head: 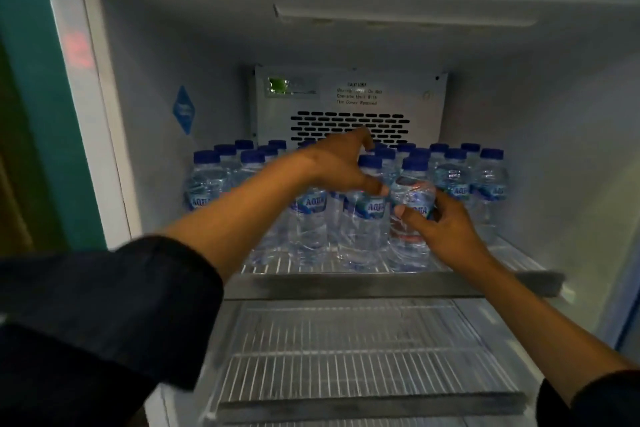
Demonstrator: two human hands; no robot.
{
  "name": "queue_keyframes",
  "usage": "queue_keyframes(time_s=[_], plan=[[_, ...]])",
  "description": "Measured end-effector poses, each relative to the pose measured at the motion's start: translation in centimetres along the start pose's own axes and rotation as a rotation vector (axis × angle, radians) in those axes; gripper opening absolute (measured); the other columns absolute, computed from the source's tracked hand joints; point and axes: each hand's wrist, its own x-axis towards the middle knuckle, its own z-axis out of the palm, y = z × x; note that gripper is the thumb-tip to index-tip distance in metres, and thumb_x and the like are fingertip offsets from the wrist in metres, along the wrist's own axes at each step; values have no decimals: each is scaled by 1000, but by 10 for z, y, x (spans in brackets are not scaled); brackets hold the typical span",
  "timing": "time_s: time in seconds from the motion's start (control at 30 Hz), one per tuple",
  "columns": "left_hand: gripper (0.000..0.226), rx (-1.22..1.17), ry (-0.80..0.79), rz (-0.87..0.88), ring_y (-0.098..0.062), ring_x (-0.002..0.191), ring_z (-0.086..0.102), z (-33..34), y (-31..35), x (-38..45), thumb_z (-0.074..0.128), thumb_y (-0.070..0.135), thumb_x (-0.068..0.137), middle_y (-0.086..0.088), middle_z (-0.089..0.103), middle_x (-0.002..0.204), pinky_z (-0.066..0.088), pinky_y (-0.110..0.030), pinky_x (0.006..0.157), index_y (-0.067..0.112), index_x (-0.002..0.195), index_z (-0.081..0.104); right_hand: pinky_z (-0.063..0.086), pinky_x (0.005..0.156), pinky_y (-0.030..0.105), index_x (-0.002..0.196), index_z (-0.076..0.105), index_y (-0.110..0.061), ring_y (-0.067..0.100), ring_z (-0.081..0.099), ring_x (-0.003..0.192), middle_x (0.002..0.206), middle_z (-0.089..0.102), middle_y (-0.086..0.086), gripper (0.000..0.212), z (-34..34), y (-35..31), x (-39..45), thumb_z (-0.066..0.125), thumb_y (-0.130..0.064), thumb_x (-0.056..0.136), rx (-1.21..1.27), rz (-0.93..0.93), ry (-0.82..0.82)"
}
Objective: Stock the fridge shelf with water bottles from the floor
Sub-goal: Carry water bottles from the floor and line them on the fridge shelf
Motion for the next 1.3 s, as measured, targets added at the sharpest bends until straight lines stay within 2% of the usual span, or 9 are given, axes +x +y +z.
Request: queue_keyframes(time_s=[0.1,0.23,0.33,0.63,0.73,0.83,1.13,1.23,1.3], plan=[[64,180,-129,53,-6,86,52,-16,4,8,75,56,74,11,46,113,38,-17,69,30,127,49,47,60,5,113,59,-19,-12,64,82,101,65,-15,31,1,1,-1,70,-16,84,9,-15,-4],[60,315,-215,56,-18,98,63,-21,8,17,77,62,65,7,56,118,49,-37,91,32,112,54,45,65,2,106,59,-32,-15,61,86,101,64,-21,28,1,0,-2,71,-20,84,-29,-38,-7],[54,370,-206,83,-20,96,65,-27,7,19,77,62,65,2,66,108,51,-43,92,28,104,62,44,70,1,105,59,-36,-16,60,88,102,63,-23,28,0,0,-1,71,-24,83,-58,-42,-9],[49,424,-272,63,-18,116,50,-37,-1,19,77,49,74,6,53,125,40,-41,105,29,115,59,41,66,-1,98,56,-41,-20,58,84,94,61,-28,29,-1,-1,-2,75,-27,80,-120,-83,13],[49,433,-283,64,-19,117,48,-35,1,20,77,49,74,8,49,123,40,-43,105,32,114,56,39,65,-3,106,49,-38,-23,53,87,100,56,-29,49,-3,-1,-7,80,-40,69,-190,-92,17],[65,478,-262,31,-22,119,49,-31,-2,19,76,57,70,6,48,131,41,-46,103,34,124,49,37,66,-3,113,43,-32,-25,49,91,103,51,-29,64,-6,2,-11,81,-47,64,-299,-119,-4],[76,493,-248,51,-20,110,52,-30,-9,15,76,58,70,4,50,133,44,-43,100,32,133,43,39,65,-1,115,48,-29,-20,51,88,99,54,-28,62,15,-2,3,86,-34,66,-275,-108,-26],[92,495,-259,-31,-17,101,53,-38,-17,10,75,66,64,5,53,125,46,-40,98,28,139,37,39,65,-1,121,42,-35,-18,52,91,103,50,-31,72,16,0,2,86,-36,64,-246,-99,-3],[89,585,-261,-88,-19,103,53,-46,-24,7,71,70,64,1,55,126,46,-40,97,23,134,42,41,65,-1,125,41,-35,-16,52,90,104,51,-29,77,14,2,1,86,-40,62,-245,-79,-1]])
